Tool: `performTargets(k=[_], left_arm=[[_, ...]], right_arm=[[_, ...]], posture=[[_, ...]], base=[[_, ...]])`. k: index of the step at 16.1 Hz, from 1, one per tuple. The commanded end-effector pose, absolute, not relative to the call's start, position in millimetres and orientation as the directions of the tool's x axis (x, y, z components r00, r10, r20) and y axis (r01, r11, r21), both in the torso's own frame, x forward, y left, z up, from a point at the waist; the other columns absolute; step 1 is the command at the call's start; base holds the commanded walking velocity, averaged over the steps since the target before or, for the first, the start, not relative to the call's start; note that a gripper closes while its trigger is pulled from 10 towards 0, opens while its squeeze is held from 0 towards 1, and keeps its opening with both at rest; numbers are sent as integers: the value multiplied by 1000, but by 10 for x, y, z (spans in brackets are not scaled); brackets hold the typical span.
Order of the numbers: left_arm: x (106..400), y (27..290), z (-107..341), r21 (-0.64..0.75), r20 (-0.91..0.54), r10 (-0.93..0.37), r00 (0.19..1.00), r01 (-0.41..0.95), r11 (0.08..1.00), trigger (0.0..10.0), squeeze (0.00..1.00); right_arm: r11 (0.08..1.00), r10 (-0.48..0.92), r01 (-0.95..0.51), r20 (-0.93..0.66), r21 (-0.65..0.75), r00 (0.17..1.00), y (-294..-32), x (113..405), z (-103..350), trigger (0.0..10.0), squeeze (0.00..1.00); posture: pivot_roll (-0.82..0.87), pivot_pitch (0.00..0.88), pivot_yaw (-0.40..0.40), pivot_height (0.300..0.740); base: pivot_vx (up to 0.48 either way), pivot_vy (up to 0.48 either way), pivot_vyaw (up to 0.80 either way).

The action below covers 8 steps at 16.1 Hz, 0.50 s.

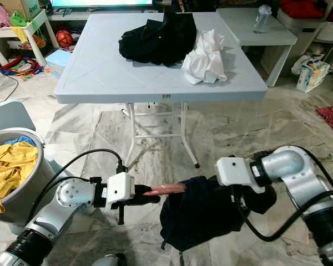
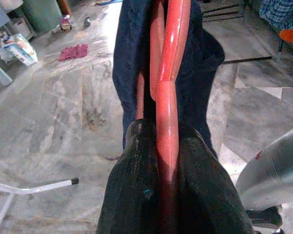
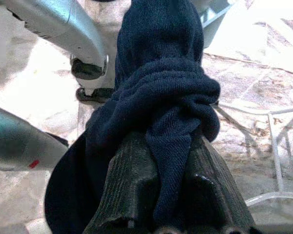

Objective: Hang hanger

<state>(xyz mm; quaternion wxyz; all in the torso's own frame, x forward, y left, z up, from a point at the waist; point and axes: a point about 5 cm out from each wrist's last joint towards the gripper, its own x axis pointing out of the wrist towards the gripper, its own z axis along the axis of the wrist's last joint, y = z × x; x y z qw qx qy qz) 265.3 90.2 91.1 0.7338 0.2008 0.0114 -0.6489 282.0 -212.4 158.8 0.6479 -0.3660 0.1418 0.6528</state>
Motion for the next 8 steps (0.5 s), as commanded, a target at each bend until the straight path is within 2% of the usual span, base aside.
performTargets(k=[1,3,4,8], left_arm=[[2636,829,864,259,-285,-947,146,963,71,0,0],[2660,854,858,245,-267,-945,190,961,124,0,0],[2685,879,857,241,-262,-940,217,958,154,0,0],[2645,972,796,215,-238,-925,296,945,247,0,0]], right_arm=[[-111,812,-905,-563,-412,157,-1990,2899,1816,10000,0],[-76,826,-914,-538,-399,166,-1939,2941,1781,10000,0],[-63,828,-916,-534,-395,173,-1911,2966,1755,10000,1000],[-37,838,-911,-509,-410,195,-1766,3083,1662,10000,1000]], posture=[[-64,101,-34,740],[-58,100,-38,740],[-54,100,-41,740],[-23,99,-62,740]], base=[[0,0,0],[0,0,0],[0,0,0],[0,0,0]])
